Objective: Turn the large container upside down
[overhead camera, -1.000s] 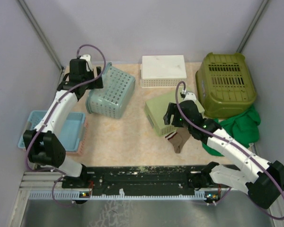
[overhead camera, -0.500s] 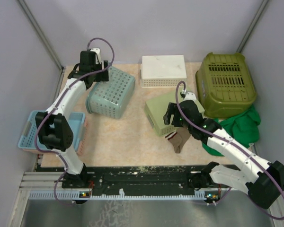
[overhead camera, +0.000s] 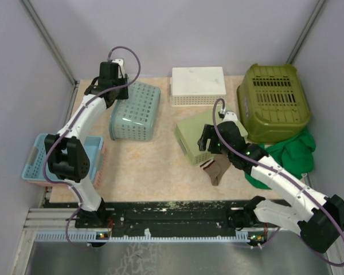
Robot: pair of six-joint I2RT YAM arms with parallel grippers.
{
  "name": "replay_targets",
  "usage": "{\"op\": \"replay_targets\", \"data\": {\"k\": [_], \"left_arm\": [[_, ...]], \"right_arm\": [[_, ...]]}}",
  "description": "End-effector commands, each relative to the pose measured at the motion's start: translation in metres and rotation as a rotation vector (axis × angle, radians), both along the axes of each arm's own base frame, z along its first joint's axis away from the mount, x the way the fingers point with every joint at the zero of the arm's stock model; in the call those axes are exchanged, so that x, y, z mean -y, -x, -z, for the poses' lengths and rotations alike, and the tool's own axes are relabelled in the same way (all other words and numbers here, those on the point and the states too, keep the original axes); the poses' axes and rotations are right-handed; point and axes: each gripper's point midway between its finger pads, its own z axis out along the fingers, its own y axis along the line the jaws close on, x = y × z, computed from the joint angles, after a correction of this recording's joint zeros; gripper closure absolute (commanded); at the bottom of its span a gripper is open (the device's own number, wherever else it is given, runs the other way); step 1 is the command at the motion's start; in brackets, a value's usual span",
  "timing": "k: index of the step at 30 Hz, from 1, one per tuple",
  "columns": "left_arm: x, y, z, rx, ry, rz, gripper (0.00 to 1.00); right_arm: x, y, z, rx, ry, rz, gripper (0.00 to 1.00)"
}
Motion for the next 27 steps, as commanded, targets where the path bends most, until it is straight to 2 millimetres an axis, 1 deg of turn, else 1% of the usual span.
{"op": "replay_targets", "data": {"k": [1,3,6,7,9,12,14,17,20,21,24,25,27], "left_arm": [[-0.001,0.003,-0.001,-0.022,-0.001,-0.007,0.72],[0.002,0.002,-0.002,-0.023,0.022,-0.014,0.73],[0.008,0.001,-0.013,-0.01,0.109,-0.012,0.74],[0.013,0.001,-0.018,-0.01,0.172,0.02,0.75],[0.014,0.002,-0.029,-0.006,0.31,0.068,0.75],[-0.002,0.004,-0.031,-0.013,0.52,0.106,0.78],[-0.016,0.006,-0.024,-0.03,0.619,0.111,0.79],[-0.033,0.011,-0.004,-0.072,0.76,0.128,0.8],[-0.055,0.014,0.014,-0.116,0.94,0.099,0.81],[-0.058,0.014,0.02,-0.123,0.972,0.092,0.81],[-0.068,0.007,0.037,-0.132,0.967,0.03,0.78],[-0.068,0.005,0.04,-0.136,0.969,0.02,0.76],[-0.072,-0.001,0.045,-0.134,0.959,-0.013,0.67]], "right_arm": [[-0.002,-0.012,-0.033,0.091,-0.053,0.016,0.26],[-0.001,-0.011,-0.032,0.091,-0.052,0.019,0.27],[0.0,-0.01,-0.032,0.09,-0.049,0.023,0.27],[0.001,-0.01,-0.032,0.09,-0.047,0.025,0.27],[0.002,-0.01,-0.033,0.092,-0.047,0.029,0.26],[0.004,-0.009,-0.035,0.098,-0.048,0.034,0.27],[0.005,-0.009,-0.035,0.099,-0.047,0.039,0.27],[0.004,-0.009,-0.033,0.096,-0.045,0.034,0.26],[0.002,-0.01,-0.033,0.093,-0.047,0.031,0.26],[0.002,-0.01,-0.033,0.094,-0.048,0.031,0.27],[0.003,-0.01,-0.035,0.097,-0.048,0.031,0.27],[0.003,-0.01,-0.035,0.097,-0.048,0.033,0.27],[0.003,-0.01,-0.035,0.097,-0.046,0.034,0.27]]}}
